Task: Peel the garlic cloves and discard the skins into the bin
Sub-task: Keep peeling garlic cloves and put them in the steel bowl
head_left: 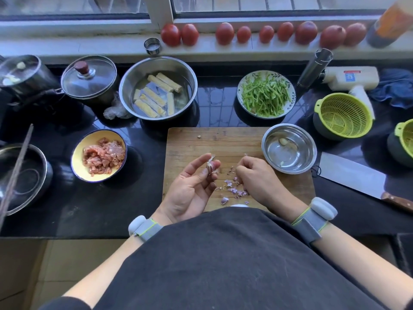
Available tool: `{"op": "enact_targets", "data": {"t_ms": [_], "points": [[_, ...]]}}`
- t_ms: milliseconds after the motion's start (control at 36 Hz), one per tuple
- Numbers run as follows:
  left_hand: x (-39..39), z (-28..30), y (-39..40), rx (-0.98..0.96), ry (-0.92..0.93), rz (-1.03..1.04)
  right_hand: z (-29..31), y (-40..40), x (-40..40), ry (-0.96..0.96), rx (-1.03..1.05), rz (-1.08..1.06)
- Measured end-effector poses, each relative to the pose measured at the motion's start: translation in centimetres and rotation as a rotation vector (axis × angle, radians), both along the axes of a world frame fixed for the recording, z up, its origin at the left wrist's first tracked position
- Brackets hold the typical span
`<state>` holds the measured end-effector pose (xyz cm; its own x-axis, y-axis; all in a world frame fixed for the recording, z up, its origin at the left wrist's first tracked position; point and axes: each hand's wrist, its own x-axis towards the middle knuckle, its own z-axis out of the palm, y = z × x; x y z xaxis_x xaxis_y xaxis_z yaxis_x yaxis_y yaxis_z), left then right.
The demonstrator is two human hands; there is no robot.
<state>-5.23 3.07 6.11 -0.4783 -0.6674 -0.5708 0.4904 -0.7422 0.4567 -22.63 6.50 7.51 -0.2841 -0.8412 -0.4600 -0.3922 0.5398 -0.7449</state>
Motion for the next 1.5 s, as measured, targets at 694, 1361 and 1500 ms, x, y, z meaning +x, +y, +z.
{"op": "enact_targets", "data": {"t_ms": [694, 1361, 1500], "points": [[-0.2, -0.5, 0.2, -0.537, -0.528, -0.132, 0.6, 0.4, 0.5, -0.164, -0.129, 0.056], [-0.7, 0.9, 0.2, -0.28, -0.441, -0.166, -0.6, 0.9, 0.8, 0.215, -0.451, 0.269], [-0.8, 1.0, 0.4, -0.461, -0.592, -0.237, -0.9, 1.0, 0.6, 0.259, -0.409, 0.289]]}}
